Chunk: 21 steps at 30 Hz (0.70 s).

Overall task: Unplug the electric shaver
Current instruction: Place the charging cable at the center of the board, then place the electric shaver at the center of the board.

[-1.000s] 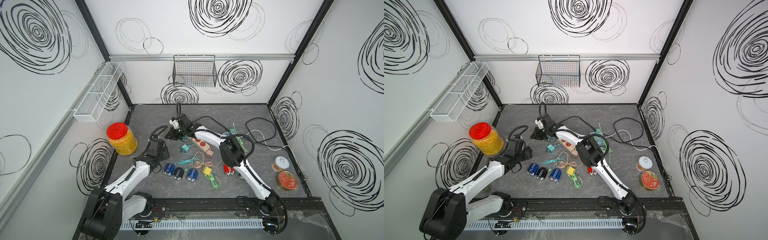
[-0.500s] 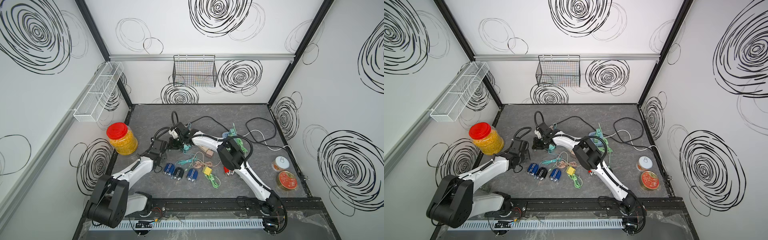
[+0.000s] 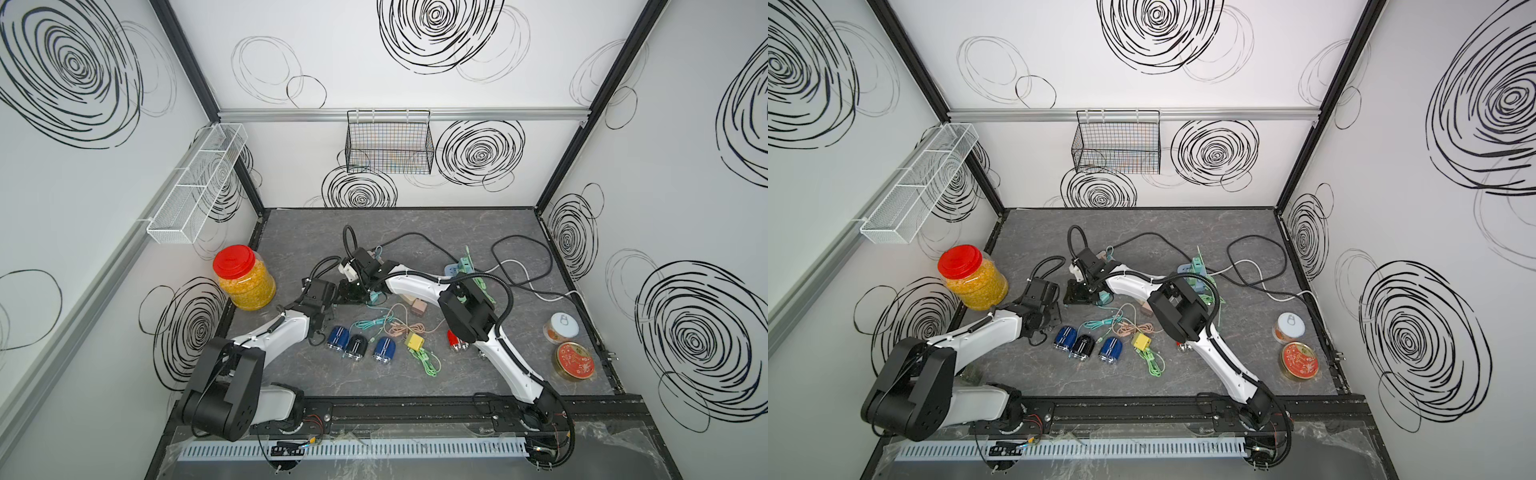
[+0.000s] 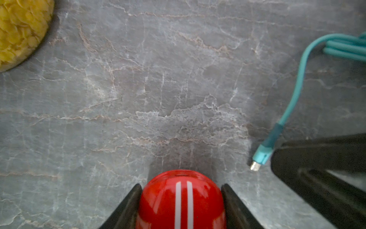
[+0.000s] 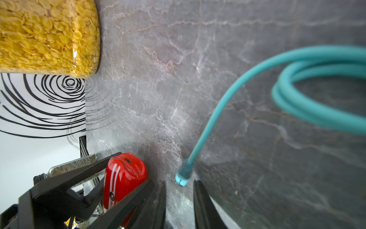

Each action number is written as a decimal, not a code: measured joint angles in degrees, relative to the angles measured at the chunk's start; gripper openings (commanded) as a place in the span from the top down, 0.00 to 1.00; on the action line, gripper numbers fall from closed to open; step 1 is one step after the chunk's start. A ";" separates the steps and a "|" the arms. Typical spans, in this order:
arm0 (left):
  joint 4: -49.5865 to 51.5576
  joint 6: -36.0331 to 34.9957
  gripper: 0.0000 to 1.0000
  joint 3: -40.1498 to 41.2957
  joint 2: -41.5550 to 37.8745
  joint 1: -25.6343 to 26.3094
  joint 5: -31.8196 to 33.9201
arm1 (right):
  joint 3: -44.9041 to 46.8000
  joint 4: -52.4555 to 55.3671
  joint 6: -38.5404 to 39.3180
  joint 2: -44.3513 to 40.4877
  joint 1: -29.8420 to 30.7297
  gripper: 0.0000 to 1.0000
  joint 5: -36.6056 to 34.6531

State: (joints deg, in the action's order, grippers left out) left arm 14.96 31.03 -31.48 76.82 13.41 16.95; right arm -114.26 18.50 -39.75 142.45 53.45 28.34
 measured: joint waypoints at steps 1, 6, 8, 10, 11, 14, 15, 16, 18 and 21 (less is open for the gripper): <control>-0.11 0.04 0.56 0.04 0.00 0.00 -0.13 | 0.07 0.00 0.00 0.00 0.02 0.69 0.00; -0.20 0.07 0.49 0.39 -0.04 -0.02 -0.26 | 1.77 0.28 0.35 -1.36 0.07 0.64 -0.50; -0.24 0.07 0.47 0.46 -0.04 -0.02 -0.26 | 2.86 0.57 0.63 -2.86 0.04 0.64 -1.11; -0.39 0.07 0.47 0.57 -0.04 -0.04 -0.28 | 3.65 0.63 1.05 -4.55 -0.02 0.64 -1.33; -0.48 0.07 0.45 0.66 -0.04 -0.04 -0.33 | 3.98 0.63 1.16 -5.53 -0.13 0.64 -1.42; -0.61 0.07 0.41 0.83 -0.04 -0.04 -0.42 | 5.31 0.28 1.46 -8.41 -0.57 0.64 -1.42; -0.63 0.07 0.41 0.87 -0.04 -0.04 -0.44 | 5.81 0.13 1.51 -9.20 -0.70 0.63 -1.38; -0.83 0.07 0.41 0.96 -0.04 -0.04 -0.46 | 6.40 0.09 1.57 -10.10 -0.87 0.61 -1.33; -0.98 0.07 0.40 1.09 -0.04 -0.09 -0.52 | 7.17 0.11 1.79 -11.32 -1.16 0.57 -1.36; -1.29 0.09 0.32 1.20 -0.13 -0.09 -0.63 | 8.07 0.13 2.36 -12.61 -1.53 0.53 -1.60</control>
State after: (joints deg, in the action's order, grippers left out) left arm 13.67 31.11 -30.28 76.69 13.32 16.32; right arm -106.19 18.63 -37.39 129.84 51.92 26.74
